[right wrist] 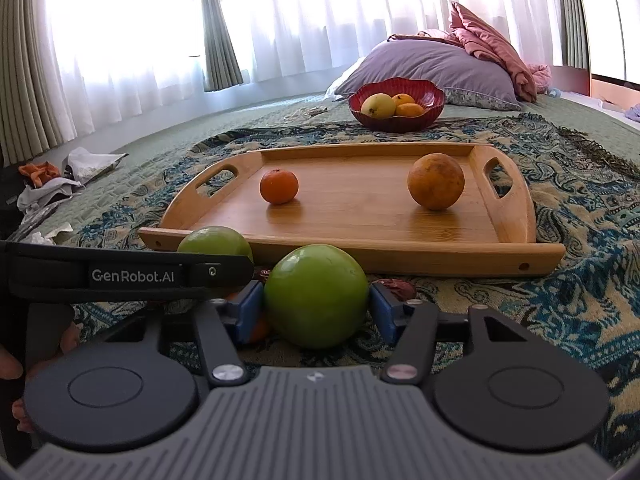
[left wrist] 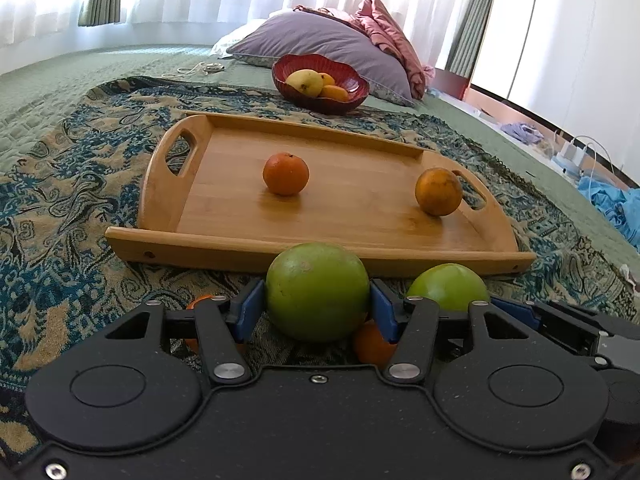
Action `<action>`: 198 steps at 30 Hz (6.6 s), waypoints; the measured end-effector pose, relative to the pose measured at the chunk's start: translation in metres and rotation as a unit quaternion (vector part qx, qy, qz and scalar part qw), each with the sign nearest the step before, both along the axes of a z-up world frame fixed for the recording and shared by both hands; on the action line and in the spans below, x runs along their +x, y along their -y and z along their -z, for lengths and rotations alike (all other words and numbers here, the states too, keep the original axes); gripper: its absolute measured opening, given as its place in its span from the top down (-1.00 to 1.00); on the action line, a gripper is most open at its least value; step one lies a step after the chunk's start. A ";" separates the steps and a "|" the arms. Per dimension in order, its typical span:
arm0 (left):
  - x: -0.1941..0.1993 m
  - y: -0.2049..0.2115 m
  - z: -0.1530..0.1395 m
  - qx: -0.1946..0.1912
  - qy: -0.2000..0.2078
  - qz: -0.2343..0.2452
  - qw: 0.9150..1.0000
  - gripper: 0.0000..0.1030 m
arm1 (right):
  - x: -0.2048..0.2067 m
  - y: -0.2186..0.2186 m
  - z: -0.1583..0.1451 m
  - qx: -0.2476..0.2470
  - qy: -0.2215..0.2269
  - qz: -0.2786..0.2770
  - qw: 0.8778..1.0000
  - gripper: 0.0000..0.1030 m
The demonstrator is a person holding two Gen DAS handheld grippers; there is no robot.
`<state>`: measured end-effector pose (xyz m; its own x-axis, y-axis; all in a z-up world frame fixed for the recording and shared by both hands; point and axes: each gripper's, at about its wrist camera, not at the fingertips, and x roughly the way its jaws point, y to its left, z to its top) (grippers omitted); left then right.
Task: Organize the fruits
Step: 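Lift and carry both green pomelos onto the tray with both tools, then open the left tool on the tray while the right tool releases its pomelo, then withdraw both tools from the tray toward the tangerines and dates on the cloth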
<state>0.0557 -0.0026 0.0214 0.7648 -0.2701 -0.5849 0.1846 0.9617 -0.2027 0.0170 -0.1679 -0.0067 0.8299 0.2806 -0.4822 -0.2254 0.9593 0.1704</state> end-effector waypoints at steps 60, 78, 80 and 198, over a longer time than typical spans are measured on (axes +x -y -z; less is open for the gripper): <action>0.132 -0.017 -0.010 0.069 0.027 -0.073 0.995 -0.05 | 0.118 0.043 -0.023 -0.072 0.005 0.120 0.990 -0.18; 0.136 -0.016 -0.006 0.083 0.036 -0.085 0.992 -0.05 | 0.127 0.048 -0.014 -0.047 -0.010 0.119 0.992 -0.18; 0.137 -0.017 -0.006 0.083 0.033 -0.084 0.992 -0.06 | 0.127 0.048 -0.014 -0.046 -0.010 0.119 0.992 -0.18; -0.031 -0.027 0.012 0.073 0.034 -0.025 0.996 0.17 | 0.006 0.001 0.009 -0.048 0.009 0.108 0.993 -0.19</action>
